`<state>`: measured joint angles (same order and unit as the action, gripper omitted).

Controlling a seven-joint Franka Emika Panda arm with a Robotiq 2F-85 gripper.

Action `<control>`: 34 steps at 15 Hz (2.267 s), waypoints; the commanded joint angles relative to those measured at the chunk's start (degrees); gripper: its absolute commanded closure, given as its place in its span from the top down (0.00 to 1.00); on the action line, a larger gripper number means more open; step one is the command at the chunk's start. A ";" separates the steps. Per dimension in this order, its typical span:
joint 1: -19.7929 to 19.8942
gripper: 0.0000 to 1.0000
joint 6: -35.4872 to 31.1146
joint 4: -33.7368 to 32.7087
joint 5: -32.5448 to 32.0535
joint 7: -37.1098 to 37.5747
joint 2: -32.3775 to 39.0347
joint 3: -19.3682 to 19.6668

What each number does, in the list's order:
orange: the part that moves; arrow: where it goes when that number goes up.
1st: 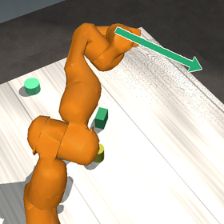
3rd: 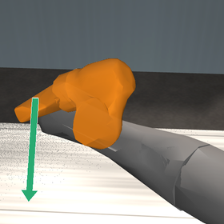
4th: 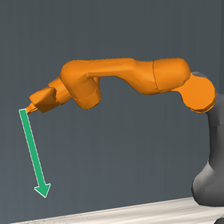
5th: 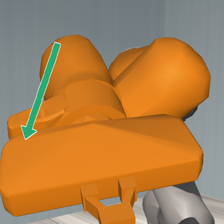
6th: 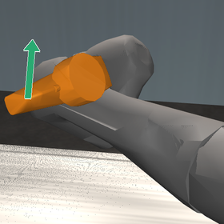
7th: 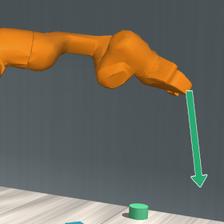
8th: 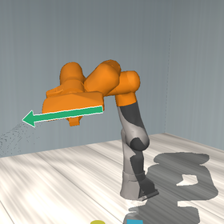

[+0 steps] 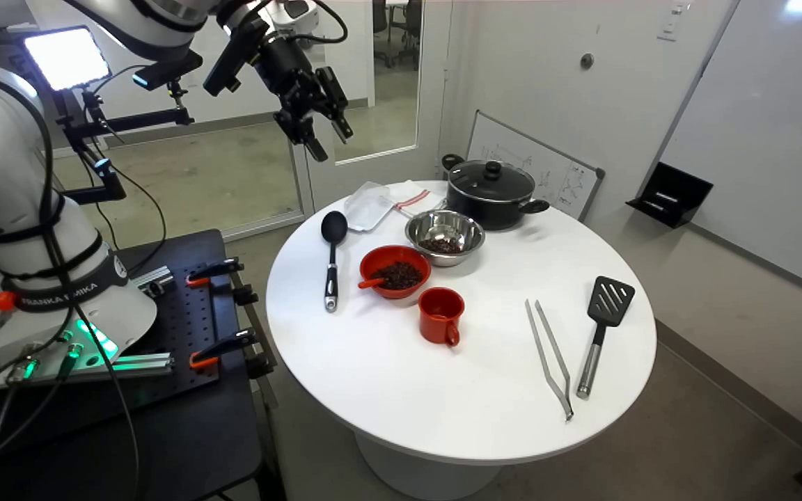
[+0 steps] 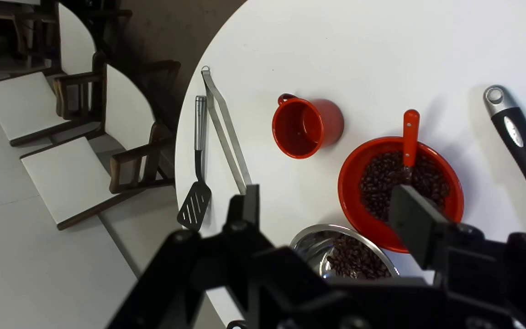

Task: Use the spoon to stir the contents in the red bowl then place the spoon in the red mug.

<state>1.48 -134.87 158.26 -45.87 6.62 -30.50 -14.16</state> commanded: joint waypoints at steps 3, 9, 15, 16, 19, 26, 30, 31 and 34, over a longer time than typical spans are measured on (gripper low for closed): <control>-1.99 0.74 0.84 -0.20 -0.91 0.58 0.22 1.86; -1.99 0.74 0.84 -0.20 -0.91 0.58 0.22 1.86; -1.37 0.75 -0.24 0.26 -2.96 5.50 -0.93 1.46; -0.98 0.75 0.54 0.12 -4.45 7.27 -0.94 0.69; -1.62 0.58 0.65 -0.01 -6.11 9.63 -0.38 1.34; -4.73 0.05 1.96 -0.32 -1.05 1.77 1.59 5.45; -5.03 0.00 2.54 -0.75 1.93 -0.41 3.18 7.12; -5.10 0.00 2.36 -0.77 2.82 -0.95 3.27 7.37; -4.69 0.00 1.19 -0.43 3.50 -0.70 3.00 7.35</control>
<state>-2.53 -133.21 158.33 -43.83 7.08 -27.95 -7.63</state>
